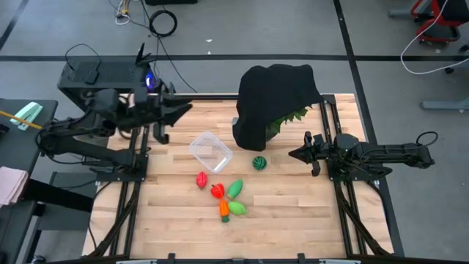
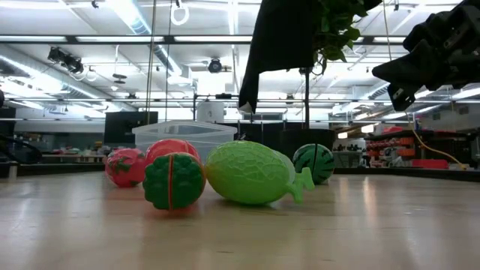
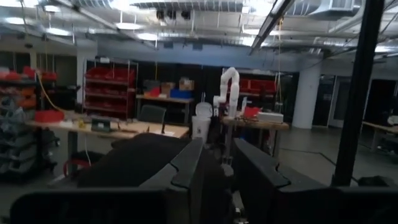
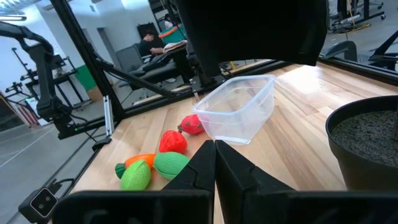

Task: Pick and placing Produce into tupperware
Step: Put the red dragon fruit into the transparent bin

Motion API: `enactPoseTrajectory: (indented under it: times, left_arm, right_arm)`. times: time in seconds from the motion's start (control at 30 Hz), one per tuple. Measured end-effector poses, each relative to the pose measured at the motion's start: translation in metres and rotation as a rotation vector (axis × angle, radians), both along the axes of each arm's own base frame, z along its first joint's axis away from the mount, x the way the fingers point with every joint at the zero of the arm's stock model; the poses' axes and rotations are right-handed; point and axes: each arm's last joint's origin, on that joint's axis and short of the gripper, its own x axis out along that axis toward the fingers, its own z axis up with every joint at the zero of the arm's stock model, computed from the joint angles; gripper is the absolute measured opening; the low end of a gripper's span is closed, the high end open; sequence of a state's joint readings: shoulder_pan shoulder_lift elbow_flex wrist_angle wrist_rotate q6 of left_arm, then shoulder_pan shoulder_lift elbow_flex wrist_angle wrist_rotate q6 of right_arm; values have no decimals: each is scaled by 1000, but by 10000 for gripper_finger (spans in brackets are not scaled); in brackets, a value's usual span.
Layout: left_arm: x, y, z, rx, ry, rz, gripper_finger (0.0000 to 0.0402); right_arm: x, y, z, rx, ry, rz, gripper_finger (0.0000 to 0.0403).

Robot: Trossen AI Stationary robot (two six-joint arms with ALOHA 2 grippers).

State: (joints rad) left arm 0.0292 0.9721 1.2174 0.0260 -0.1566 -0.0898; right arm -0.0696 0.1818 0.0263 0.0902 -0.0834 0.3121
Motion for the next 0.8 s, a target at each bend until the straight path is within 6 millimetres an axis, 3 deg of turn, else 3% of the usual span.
enactPoseTrajectory:
  times: [0.23, 0.47, 0.63, 0.8]
  left_arm:
    - [33, 1, 17, -19, 27, -7, 94]
    - [44, -14, 24, -21, 219, -45, 86]
    - [40, -31, 38, 42, 214, -43, 77]
    - [36, -44, 43, 66, 202, -76, 77]
  right_arm:
    - [0, -1, 0, -2, 0, -30, 13]
    - [0, -1, 7, 25, -42, -32, 13]
    - [-2, -1, 33, 70, -187, -29, 13]
    - [-8, 1, 76, 128, -288, 20, 13]
